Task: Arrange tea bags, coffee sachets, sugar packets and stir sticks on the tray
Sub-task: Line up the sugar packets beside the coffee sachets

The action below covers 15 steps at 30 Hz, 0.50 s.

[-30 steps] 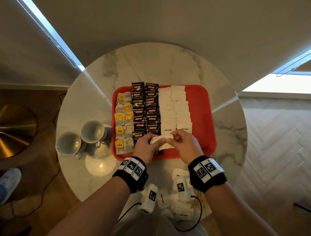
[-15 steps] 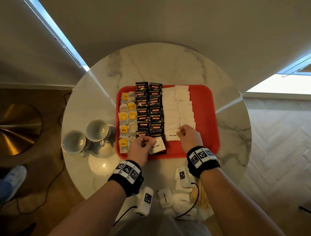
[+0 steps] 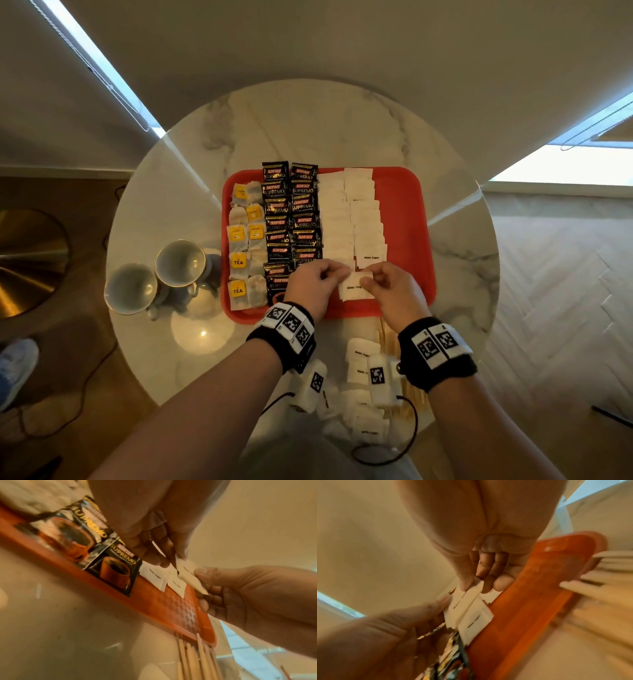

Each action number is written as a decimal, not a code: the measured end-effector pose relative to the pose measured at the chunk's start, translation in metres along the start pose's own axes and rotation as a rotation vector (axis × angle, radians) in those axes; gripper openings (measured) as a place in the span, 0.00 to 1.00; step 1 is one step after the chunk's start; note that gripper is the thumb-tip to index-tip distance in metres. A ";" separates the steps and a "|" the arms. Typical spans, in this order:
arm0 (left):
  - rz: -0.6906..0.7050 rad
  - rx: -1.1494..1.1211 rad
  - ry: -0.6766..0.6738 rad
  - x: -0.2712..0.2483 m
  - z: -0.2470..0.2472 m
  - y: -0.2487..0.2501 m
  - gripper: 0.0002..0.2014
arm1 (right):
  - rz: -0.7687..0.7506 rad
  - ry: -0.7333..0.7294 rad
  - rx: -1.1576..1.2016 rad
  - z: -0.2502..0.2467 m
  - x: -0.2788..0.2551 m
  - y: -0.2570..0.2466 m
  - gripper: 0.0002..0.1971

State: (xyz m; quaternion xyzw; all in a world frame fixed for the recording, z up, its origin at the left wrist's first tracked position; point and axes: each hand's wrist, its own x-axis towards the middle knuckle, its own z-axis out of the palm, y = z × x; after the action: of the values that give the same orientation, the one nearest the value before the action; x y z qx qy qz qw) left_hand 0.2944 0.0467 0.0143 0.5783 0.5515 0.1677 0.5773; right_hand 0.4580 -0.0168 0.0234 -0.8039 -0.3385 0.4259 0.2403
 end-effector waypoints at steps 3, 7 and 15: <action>0.123 0.245 0.014 0.009 0.005 0.007 0.11 | 0.051 0.065 -0.018 -0.018 0.011 0.009 0.02; 0.326 0.656 -0.060 0.023 0.013 0.004 0.19 | 0.075 0.073 -0.050 -0.022 0.026 0.008 0.07; 0.399 0.937 -0.097 0.035 0.021 -0.003 0.25 | 0.061 0.196 -0.311 -0.005 0.039 0.003 0.25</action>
State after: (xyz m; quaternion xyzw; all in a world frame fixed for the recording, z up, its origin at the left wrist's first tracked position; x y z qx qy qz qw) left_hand 0.3219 0.0649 -0.0095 0.8761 0.4189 -0.0177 0.2379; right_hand 0.4797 0.0100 0.0035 -0.8787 -0.3509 0.2953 0.1321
